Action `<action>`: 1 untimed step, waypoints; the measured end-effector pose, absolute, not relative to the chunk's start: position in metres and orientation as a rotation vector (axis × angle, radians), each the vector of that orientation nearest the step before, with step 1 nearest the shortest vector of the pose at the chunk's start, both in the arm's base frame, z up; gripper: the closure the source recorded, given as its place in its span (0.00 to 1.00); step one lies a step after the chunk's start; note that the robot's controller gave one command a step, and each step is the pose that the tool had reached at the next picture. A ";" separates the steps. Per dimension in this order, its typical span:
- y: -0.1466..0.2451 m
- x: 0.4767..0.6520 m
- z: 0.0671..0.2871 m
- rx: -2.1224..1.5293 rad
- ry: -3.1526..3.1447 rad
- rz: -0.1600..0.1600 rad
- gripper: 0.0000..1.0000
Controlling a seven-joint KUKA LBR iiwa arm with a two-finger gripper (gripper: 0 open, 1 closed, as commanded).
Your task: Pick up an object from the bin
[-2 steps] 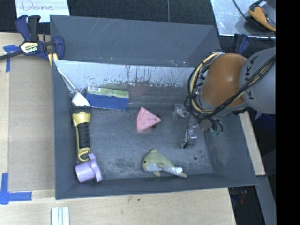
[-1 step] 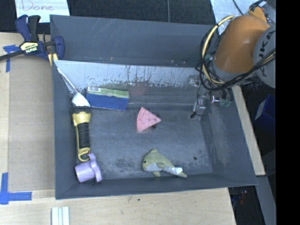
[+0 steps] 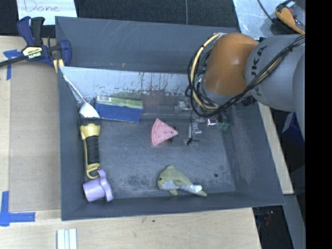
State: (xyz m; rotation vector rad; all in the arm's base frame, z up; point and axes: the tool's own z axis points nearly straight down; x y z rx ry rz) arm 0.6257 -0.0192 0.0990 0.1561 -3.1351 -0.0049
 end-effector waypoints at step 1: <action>0.013 0.588 0.071 -0.325 -3.150 0.006 0.00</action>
Offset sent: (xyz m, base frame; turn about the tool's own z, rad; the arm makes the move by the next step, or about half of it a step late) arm -0.0048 0.0402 -0.0290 0.1648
